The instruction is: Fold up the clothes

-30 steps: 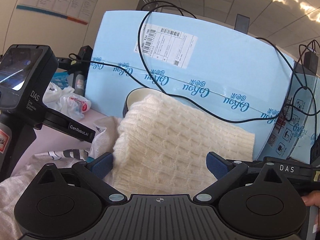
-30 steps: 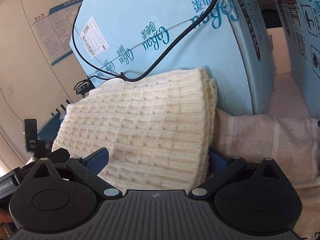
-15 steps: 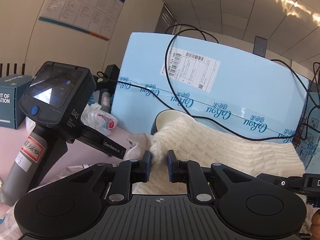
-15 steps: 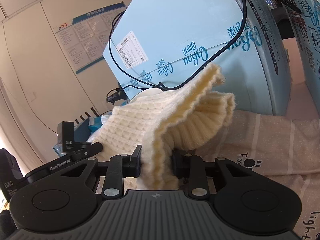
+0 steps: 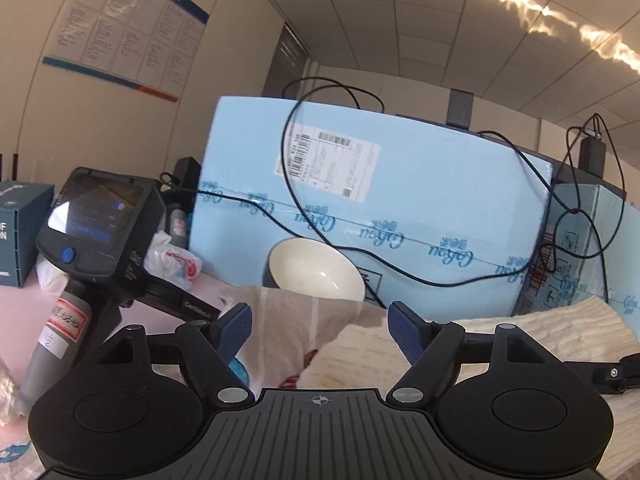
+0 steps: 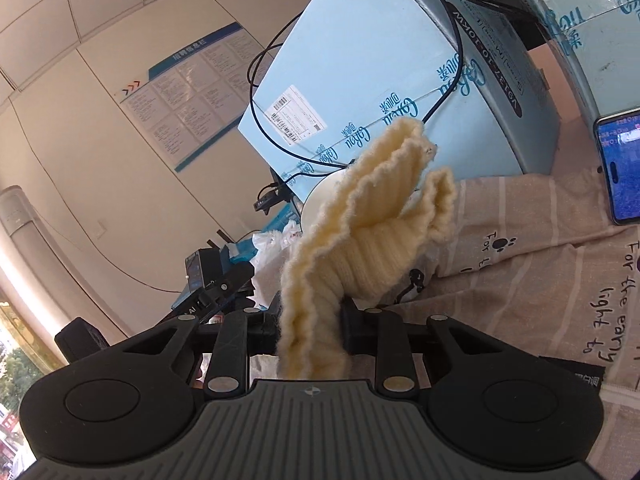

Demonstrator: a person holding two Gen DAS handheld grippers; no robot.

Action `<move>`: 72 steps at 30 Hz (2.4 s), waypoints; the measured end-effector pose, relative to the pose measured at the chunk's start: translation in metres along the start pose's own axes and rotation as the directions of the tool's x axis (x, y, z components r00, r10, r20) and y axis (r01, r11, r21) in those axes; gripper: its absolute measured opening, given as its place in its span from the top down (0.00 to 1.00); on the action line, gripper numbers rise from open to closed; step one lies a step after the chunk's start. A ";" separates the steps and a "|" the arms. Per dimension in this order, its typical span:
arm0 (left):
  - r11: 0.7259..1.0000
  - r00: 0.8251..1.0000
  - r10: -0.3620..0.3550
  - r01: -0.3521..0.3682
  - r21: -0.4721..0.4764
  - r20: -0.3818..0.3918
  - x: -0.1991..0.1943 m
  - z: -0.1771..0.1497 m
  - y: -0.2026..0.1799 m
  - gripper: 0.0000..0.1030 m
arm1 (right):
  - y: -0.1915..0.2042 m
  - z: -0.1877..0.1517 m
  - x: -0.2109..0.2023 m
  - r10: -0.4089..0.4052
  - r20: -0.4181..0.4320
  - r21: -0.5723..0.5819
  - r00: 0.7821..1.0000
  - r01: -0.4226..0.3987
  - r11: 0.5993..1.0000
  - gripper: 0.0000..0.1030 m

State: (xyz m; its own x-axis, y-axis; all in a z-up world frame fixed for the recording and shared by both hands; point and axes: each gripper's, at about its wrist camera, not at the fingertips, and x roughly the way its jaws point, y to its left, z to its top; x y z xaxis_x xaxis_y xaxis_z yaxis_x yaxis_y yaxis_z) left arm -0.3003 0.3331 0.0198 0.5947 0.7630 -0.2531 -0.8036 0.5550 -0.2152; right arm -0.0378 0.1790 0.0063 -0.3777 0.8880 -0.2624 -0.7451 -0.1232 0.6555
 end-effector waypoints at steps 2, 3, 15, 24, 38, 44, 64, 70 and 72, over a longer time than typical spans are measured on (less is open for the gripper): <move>0.999 0.986 -0.046 0.045 -0.009 -0.163 0.019 -0.006 -0.004 0.26 | -0.004 -0.005 -0.008 -0.016 -0.002 0.012 1.000 0.016 1.000 0.77; 0.998 0.972 -0.059 0.055 -0.022 -0.226 0.028 -0.011 -0.004 0.26 | -0.005 -0.007 -0.011 -0.026 -0.003 0.020 1.000 0.026 0.999 0.77; 0.981 0.977 -0.183 0.190 0.049 -0.113 -0.035 -0.016 -0.065 0.86 | -0.004 -0.008 -0.075 -0.081 0.042 0.005 0.996 0.081 0.997 0.78; 0.877 0.883 -0.454 0.466 0.116 -0.117 -0.028 -0.027 -0.190 0.86 | -0.032 -0.012 -0.215 -0.260 0.233 -0.017 0.937 0.271 0.962 0.78; 0.767 0.781 -0.491 0.598 0.233 -0.385 0.033 -0.093 -0.294 0.58 | -0.137 -0.034 -0.322 -0.574 0.191 0.095 0.796 0.567 0.818 0.56; 0.730 0.793 -0.495 0.601 0.325 -0.355 0.043 -0.058 -0.293 0.21 | -0.126 -0.023 -0.339 -0.614 0.252 0.009 0.748 0.632 0.775 0.16; 0.283 0.465 -0.497 0.885 0.370 -0.732 0.135 -0.069 -0.387 0.44 | -0.168 0.006 -0.313 -0.601 0.212 -0.041 0.771 0.621 0.783 0.19; 0.212 0.481 -0.559 0.871 0.444 -0.675 0.111 -0.061 -0.373 0.86 | -0.156 0.003 -0.317 -0.602 0.282 -0.090 0.747 0.645 0.759 0.53; 0.186 0.467 -0.569 0.875 0.448 -0.677 0.104 -0.060 -0.368 0.90 | -0.154 0.000 -0.317 -0.605 0.287 -0.112 0.743 0.654 0.749 0.70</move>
State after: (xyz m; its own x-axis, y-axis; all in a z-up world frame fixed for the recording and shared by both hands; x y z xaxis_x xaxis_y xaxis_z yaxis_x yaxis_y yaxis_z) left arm 0.0585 0.1883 0.0161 0.7510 -0.1833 -0.6344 0.3603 0.9188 0.1611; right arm 0.1968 -0.0836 -0.0109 0.3282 0.8609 -0.3887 -0.8662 0.4384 0.2397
